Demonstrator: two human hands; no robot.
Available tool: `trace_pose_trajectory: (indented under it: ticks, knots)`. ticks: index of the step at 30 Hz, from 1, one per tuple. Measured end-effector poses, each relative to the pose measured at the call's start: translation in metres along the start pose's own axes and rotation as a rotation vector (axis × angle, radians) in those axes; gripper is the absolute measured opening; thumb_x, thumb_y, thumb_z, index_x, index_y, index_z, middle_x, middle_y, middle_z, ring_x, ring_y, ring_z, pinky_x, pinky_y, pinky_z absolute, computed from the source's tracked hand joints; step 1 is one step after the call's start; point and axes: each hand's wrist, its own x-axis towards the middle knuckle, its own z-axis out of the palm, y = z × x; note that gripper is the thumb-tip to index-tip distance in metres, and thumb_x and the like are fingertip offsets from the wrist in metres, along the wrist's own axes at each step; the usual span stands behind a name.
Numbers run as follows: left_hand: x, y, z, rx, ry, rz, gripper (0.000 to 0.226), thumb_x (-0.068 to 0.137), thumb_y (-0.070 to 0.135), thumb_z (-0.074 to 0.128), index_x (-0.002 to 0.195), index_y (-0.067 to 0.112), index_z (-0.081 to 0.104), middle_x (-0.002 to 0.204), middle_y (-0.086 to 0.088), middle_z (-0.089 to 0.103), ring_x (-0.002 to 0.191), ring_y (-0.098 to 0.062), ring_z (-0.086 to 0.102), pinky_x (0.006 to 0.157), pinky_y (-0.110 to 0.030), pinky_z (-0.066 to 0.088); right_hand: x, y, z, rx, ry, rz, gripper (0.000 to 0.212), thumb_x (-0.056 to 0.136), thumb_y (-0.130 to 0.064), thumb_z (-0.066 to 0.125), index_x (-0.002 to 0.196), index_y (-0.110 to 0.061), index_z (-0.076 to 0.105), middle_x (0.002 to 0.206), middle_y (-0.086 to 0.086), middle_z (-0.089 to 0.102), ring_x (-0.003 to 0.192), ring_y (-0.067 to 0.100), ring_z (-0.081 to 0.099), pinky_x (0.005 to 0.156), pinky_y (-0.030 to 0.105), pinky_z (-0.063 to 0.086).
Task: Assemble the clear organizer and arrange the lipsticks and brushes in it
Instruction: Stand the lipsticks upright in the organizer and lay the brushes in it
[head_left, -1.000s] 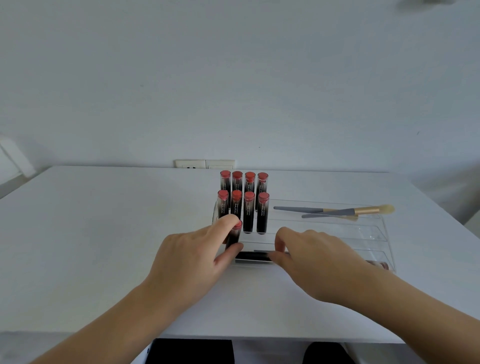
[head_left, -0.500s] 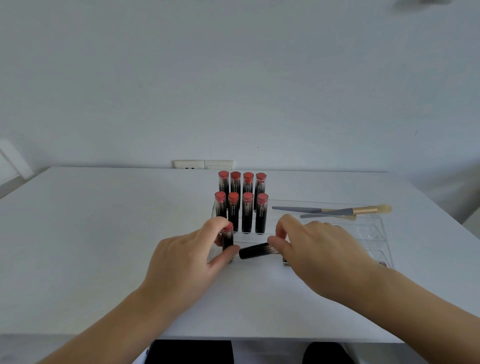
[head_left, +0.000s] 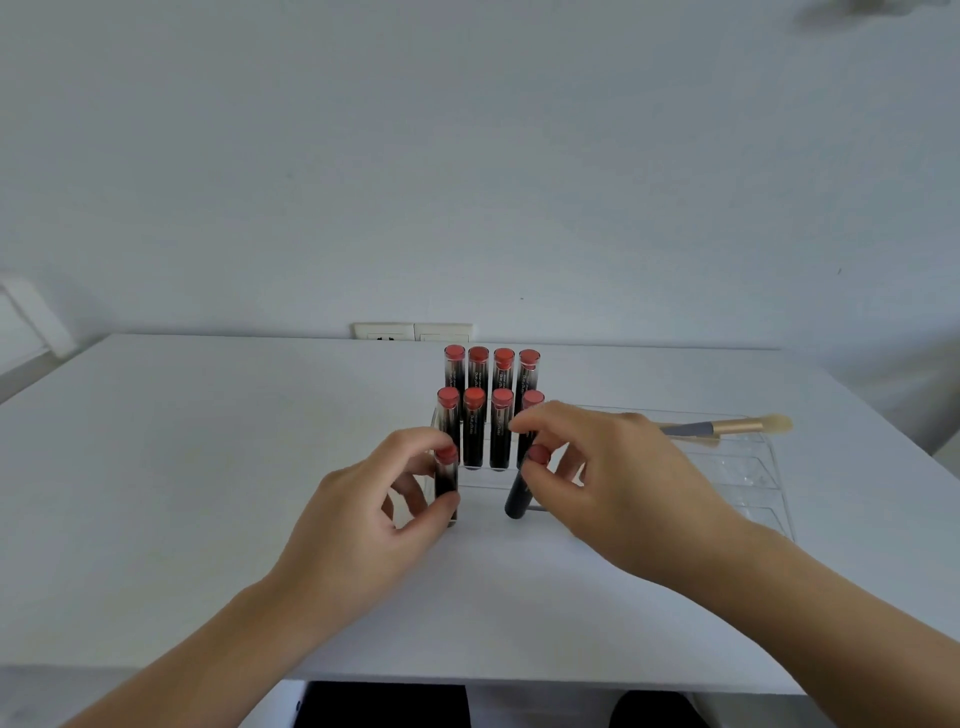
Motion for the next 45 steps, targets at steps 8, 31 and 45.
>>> trace_pose_trajectory:
  ticks: [8, 31, 45]
  knots:
    - [0.004, -0.006, -0.003, -0.024, 0.043, 0.096, 0.048, 0.078, -0.002, 0.08, 0.111, 0.029, 0.063, 0.099, 0.017, 0.064, 0.087, -0.012, 0.064, 0.075, -0.016, 0.049, 0.001, 0.003, 0.016, 0.215, 0.045, 0.016, 0.008, 0.088, -0.026, 0.066, 0.088, -0.033, 0.063, 0.085, -0.023, 0.067, 0.068, 0.017, 0.066, 0.065, 0.035, 0.054]
    - [0.02, -0.005, -0.013, -0.235, 0.001, 0.047, 0.028, 0.078, -0.011, 0.079, 0.096, 0.011, 0.079, 0.108, 0.001, 0.073, 0.095, -0.016, 0.074, 0.089, -0.03, 0.059, 0.0, -0.003, 0.042, 0.295, 0.273, -0.117, 0.013, 0.086, -0.007, 0.075, 0.092, -0.018, 0.075, 0.088, -0.011, 0.071, 0.084, 0.006, 0.066, 0.074, 0.024, 0.055]
    - [0.021, -0.003, -0.012, -0.074, 0.073, 0.124, 0.018, 0.078, 0.015, 0.079, 0.096, 0.014, 0.078, 0.1, 0.007, 0.074, 0.087, -0.008, 0.07, 0.08, -0.018, 0.054, 0.0, -0.007, 0.049, 0.203, 0.321, -0.144, 0.017, 0.083, -0.006, 0.078, 0.094, -0.017, 0.073, 0.085, -0.01, 0.069, 0.081, 0.003, 0.06, 0.071, 0.02, 0.051]
